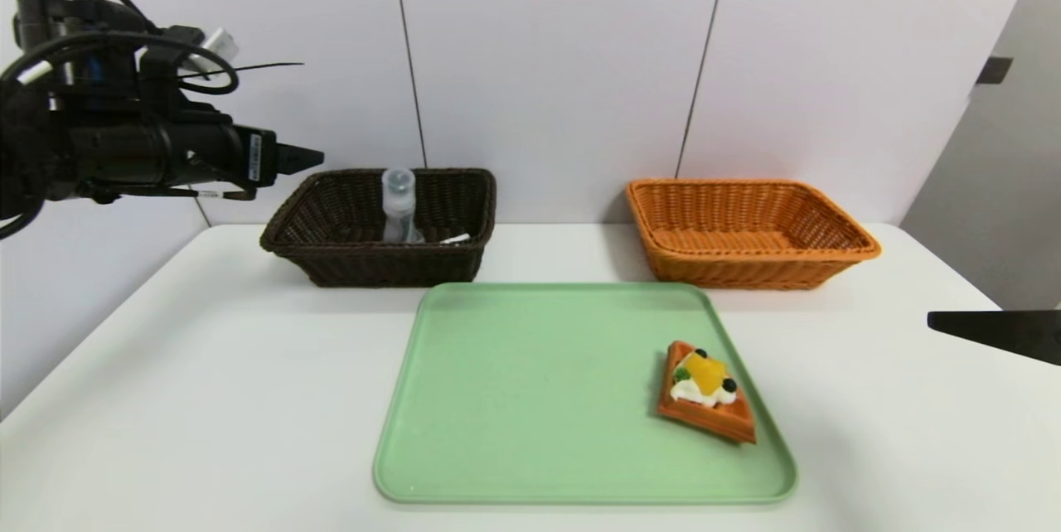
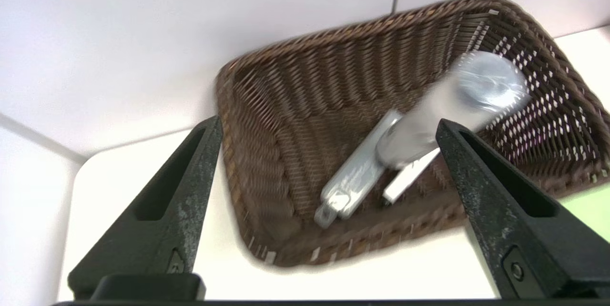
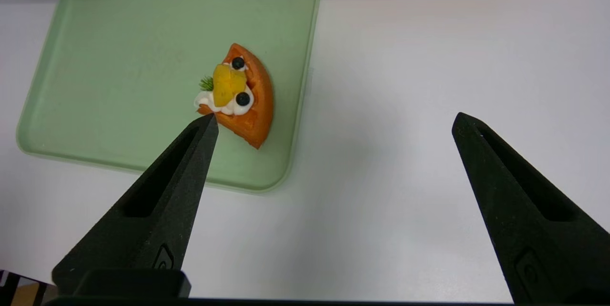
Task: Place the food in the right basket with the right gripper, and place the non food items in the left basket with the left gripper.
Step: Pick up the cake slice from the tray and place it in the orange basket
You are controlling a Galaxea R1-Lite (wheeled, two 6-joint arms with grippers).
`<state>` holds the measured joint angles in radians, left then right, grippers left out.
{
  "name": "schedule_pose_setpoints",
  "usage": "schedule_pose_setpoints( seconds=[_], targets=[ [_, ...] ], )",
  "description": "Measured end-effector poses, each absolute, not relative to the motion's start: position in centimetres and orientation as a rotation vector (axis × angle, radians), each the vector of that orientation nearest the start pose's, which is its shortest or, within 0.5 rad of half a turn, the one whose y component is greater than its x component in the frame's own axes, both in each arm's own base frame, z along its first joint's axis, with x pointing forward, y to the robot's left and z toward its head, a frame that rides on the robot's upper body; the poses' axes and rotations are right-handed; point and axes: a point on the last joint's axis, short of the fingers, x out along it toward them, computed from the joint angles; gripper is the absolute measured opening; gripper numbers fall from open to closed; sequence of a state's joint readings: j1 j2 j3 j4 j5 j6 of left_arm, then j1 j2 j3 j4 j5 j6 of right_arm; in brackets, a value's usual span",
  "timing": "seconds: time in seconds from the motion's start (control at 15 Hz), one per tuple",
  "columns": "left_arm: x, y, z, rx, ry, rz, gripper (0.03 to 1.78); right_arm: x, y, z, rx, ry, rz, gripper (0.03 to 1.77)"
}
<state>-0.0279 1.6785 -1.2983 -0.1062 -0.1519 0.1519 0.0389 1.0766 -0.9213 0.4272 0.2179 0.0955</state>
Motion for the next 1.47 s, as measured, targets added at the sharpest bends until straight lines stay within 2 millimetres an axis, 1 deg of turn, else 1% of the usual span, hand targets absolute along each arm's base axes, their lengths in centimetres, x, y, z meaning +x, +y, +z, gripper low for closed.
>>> schedule_pose_setpoints(
  seconds=[0.13, 0.27, 0.4, 0.53, 0.67, 0.87, 1.07, 1.27, 1.47],
  targets=[
    [29.5, -0.7, 27.9, 0.131, 0.266, -0.186, 1.62, 13.3, 1.1, 25.7, 0.136, 0.603, 0.232, 1.7],
    [26.7, -0.8, 28.1, 0.128, 0.287, -0.201, 1.64, 14.2, 1.6, 25.6, 0.13, 0.626, 0.262, 1.7],
    [23.7, -1.5, 28.0, 0.127, 0.325, -0.267, 1.65, 14.9, 2.5, 25.5, 0.114, 0.677, 0.316, 1.7],
    [20.7, -2.8, 27.6, 0.126, 0.366, -0.385, 1.66, 15.9, 3.4, 25.5, 0.1, 0.711, 0.362, 1.7],
    [18.6, -3.5, 27.3, 0.128, 0.373, -0.445, 1.67, 16.6, 4.3, 25.5, 0.086, 0.73, 0.401, 1.7],
    [16.7, -4.8, 27.0, 0.148, 0.36, -0.537, 1.67, 17.5, 5.5, 25.6, 0.066, 0.748, 0.451, 1.7],
    [15.5, -6.5, 26.3, 0.172, 0.369, -0.657, 1.68, 18.7, 7.1, 25.5, 0.046, 0.799, 0.497, 1.7],
    [14.7, -7.9, 25.7, 0.194, 0.384, -0.755, 1.69, 20.3, 8.7, 25.1, 0.022, 0.864, 0.528, 1.7],
    [14.6, -8.8, 25.4, 0.228, 0.383, -0.812, 1.69, 21.5, 10.5, 24.6, -0.013, 0.937, 0.558, 1.7]
  ],
)
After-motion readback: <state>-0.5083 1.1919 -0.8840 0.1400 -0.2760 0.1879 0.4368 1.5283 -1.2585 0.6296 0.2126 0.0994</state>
